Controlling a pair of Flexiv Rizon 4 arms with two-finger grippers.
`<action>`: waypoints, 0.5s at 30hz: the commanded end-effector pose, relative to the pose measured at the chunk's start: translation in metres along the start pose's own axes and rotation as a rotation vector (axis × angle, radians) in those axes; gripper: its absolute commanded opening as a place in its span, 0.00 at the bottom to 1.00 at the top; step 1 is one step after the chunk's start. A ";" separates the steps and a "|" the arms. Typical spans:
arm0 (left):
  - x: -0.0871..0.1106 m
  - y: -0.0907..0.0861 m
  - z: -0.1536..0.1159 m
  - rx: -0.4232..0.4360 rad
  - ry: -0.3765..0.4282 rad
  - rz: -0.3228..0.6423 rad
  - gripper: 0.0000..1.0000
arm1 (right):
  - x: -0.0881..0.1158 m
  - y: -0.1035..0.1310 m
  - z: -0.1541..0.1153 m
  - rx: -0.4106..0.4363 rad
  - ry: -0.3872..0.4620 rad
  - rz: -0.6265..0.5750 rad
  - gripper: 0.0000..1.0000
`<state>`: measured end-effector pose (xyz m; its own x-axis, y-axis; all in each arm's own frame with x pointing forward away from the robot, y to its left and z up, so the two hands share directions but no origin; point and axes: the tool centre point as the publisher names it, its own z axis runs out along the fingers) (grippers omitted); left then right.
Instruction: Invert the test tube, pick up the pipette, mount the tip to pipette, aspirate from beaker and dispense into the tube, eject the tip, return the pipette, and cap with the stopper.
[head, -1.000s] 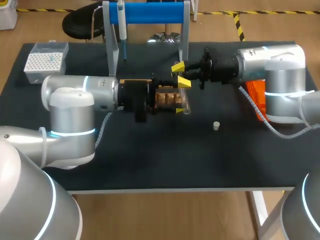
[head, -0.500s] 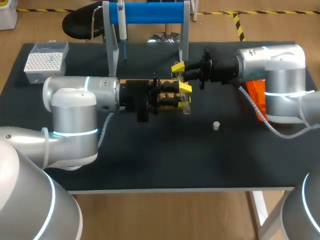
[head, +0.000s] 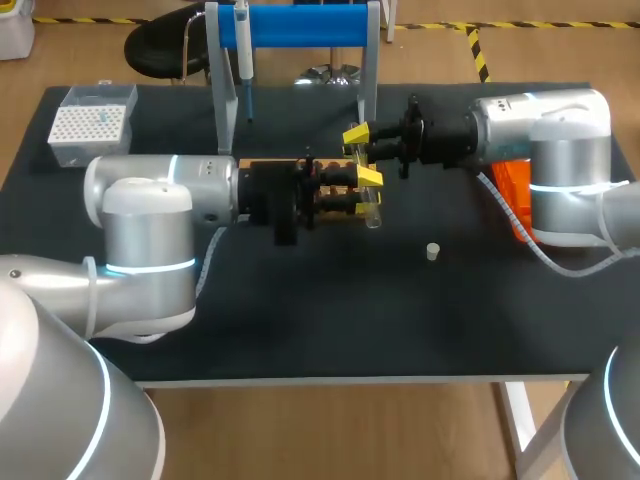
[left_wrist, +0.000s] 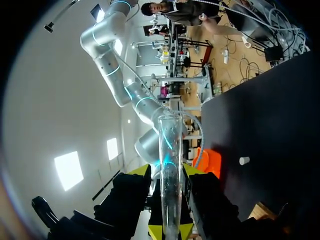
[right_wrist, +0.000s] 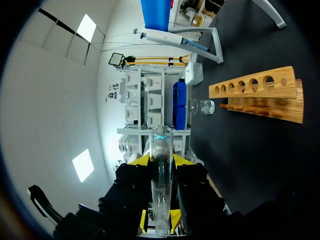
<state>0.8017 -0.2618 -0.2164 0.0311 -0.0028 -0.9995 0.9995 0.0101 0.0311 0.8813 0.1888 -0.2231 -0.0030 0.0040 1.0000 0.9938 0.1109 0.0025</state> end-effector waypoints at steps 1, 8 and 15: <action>0.001 -0.001 0.001 -0.008 0.000 0.002 0.35 | 0.001 0.000 -0.001 0.001 -0.003 0.000 0.00; 0.001 -0.001 0.001 -0.006 0.001 0.001 0.25 | 0.001 0.000 -0.001 0.001 -0.003 0.000 0.00; 0.001 0.000 0.000 -0.007 0.002 -0.005 0.00 | 0.001 0.000 -0.001 0.001 -0.003 0.000 0.00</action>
<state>0.8017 -0.2607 -0.2178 0.0247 -0.0024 -0.9997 0.9996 0.0143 0.0247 0.8816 0.1890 -0.2219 -0.0027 0.0041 1.0000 0.9938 0.1112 0.0022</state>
